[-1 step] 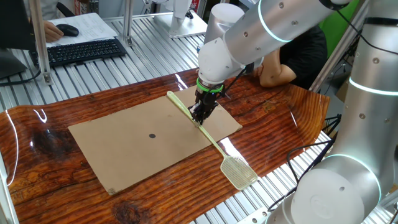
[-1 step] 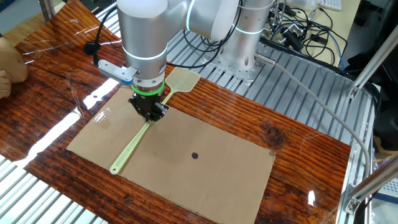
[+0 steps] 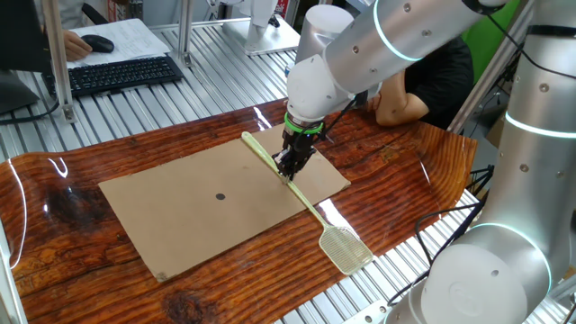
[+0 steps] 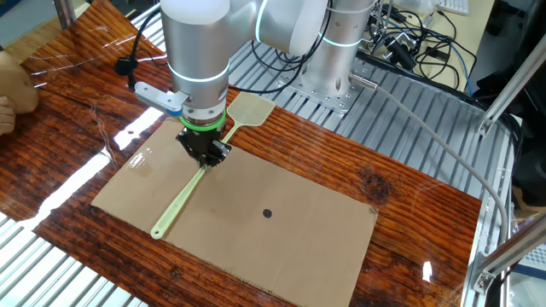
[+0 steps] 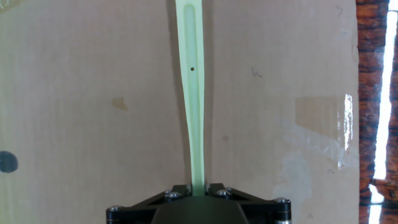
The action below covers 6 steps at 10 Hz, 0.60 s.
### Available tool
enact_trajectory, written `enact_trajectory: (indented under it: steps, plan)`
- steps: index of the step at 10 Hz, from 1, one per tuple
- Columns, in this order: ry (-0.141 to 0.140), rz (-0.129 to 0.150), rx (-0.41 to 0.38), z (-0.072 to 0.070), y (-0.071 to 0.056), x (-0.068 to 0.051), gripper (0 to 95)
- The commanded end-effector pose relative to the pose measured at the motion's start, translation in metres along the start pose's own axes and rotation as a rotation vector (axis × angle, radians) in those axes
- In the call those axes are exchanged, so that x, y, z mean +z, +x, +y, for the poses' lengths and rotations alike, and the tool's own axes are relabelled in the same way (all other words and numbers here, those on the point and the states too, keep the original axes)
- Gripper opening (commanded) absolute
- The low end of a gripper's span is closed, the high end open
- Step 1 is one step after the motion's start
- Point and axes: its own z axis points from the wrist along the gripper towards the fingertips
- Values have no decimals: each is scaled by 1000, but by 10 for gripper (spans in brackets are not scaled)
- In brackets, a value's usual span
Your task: Swat with a flyswatter
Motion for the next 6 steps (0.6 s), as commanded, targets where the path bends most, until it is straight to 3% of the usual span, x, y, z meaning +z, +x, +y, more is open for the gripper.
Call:
enact_trajectory:
  steps: [1,3,4,6]
  plan:
    - [0,9,15,0,0,0,0]
    - [4,22,48,0,-3,-3,0]
    - [6,44,83,1,-8,-8,0]
    - [3,57,156,3,-22,-20,0]
